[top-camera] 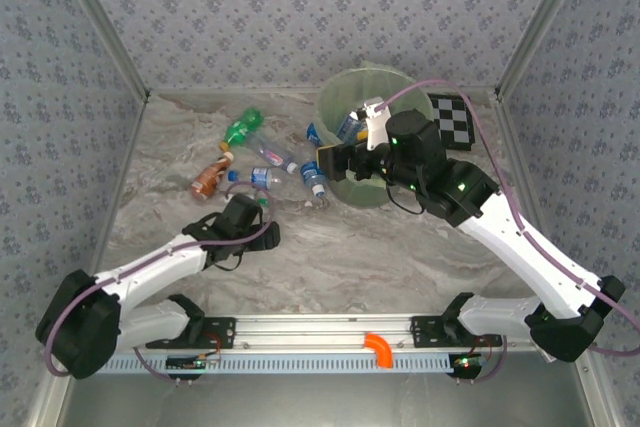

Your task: Put the plastic bottles in the bin

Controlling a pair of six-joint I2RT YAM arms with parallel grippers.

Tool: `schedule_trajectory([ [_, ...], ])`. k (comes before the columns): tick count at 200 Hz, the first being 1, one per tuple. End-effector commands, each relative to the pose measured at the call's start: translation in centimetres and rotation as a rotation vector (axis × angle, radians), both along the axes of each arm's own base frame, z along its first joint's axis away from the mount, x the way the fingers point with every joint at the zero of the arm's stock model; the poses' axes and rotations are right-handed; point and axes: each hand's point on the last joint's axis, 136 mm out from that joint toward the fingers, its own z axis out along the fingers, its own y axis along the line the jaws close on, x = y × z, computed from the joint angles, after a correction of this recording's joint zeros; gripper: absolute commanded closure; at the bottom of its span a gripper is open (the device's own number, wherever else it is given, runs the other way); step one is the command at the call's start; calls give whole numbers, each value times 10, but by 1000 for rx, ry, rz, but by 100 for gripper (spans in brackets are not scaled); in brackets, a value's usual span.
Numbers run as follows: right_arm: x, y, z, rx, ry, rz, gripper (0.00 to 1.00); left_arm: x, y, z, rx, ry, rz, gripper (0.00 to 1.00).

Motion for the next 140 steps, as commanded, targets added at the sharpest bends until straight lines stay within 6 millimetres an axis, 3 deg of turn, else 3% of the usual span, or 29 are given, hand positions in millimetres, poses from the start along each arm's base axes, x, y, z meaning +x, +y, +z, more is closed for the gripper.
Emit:
schedule_trajectory([
  [1,-3,-1,3,-1,-9,0,0,9,3,5,66,-22,7,13],
  [96,-7,-6,5,4,-13,-3,0,13,2,-15,160,27,-47,25],
  [110,-7,-5,5,9,-12,-2,0,12,2,-17,164,30,-49,35],
  [120,-7,-4,5,10,-10,1,0,11,2,-16,161,28,-50,37],
  [140,-7,-3,4,16,-3,0,0,12,-3,-2,133,-6,-54,44],
])
